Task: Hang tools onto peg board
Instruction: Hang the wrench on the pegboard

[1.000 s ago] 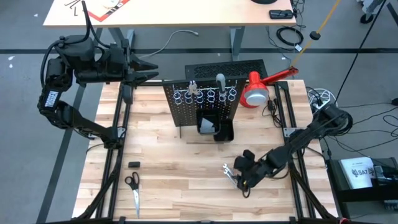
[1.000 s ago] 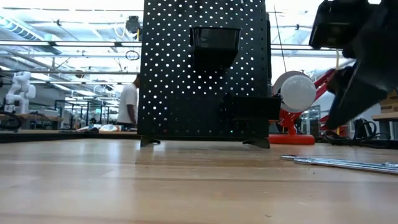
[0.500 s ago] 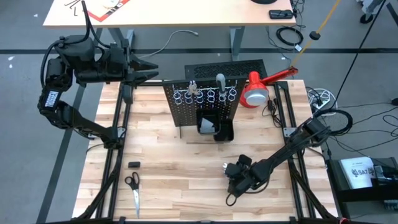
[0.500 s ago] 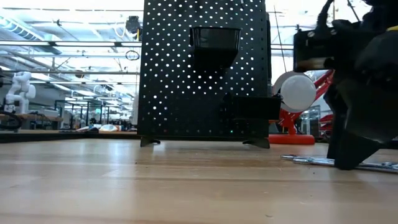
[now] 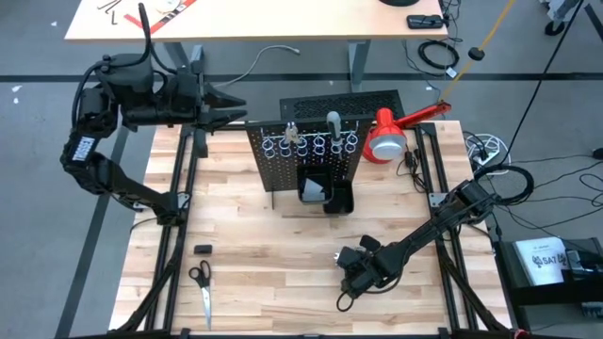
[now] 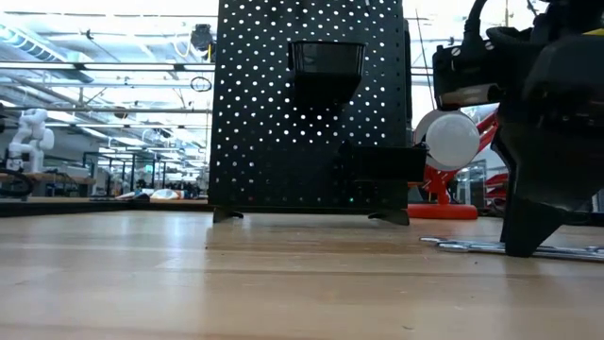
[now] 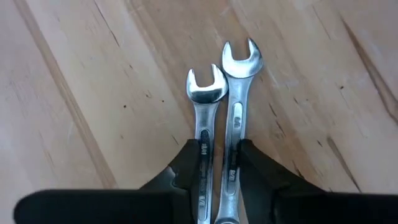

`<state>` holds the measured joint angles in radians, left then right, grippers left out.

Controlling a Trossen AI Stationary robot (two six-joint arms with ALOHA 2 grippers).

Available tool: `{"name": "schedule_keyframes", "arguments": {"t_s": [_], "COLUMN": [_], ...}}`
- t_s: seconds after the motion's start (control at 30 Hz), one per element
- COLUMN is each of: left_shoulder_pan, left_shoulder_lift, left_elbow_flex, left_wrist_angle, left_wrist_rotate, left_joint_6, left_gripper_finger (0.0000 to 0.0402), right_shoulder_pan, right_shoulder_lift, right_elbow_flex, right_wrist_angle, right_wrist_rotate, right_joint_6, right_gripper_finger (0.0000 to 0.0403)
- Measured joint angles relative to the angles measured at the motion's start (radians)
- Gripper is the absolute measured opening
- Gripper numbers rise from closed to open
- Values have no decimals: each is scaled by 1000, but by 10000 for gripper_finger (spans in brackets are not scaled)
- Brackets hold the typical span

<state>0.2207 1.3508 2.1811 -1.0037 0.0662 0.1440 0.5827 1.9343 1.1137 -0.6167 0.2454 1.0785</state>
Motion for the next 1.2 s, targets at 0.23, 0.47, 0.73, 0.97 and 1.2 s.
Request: {"name": "schedule_keyframes", "arguments": {"t_s": [0.23,0.47,0.73,0.97,1.2], "left_shoulder_pan": [0,0,0,0,0], "left_shoulder_lift": [12,16,16,16,16], "left_elbow_flex": [0,0,0,0,0], "left_wrist_angle": [-1,4,6,6,6], "left_wrist_rotate": [0,0,0,0,0], "left_joint_6": [0,1,2,3,3], "left_gripper_finger": [105,105,105,105,105], "right_shoulder_pan": [0,4,13,21,19], "right_shoulder_lift": [-2,0,8,6,3], "right_elbow_flex": [-2,55,130,192,211], "right_wrist_angle": [20,-32,-91,-80,-75], "right_wrist_rotate": [-17,-2,18,29,14], "right_joint_6": [3,-43,-95,-156,-180], "right_gripper_finger": [21,3,2,1,1]}}
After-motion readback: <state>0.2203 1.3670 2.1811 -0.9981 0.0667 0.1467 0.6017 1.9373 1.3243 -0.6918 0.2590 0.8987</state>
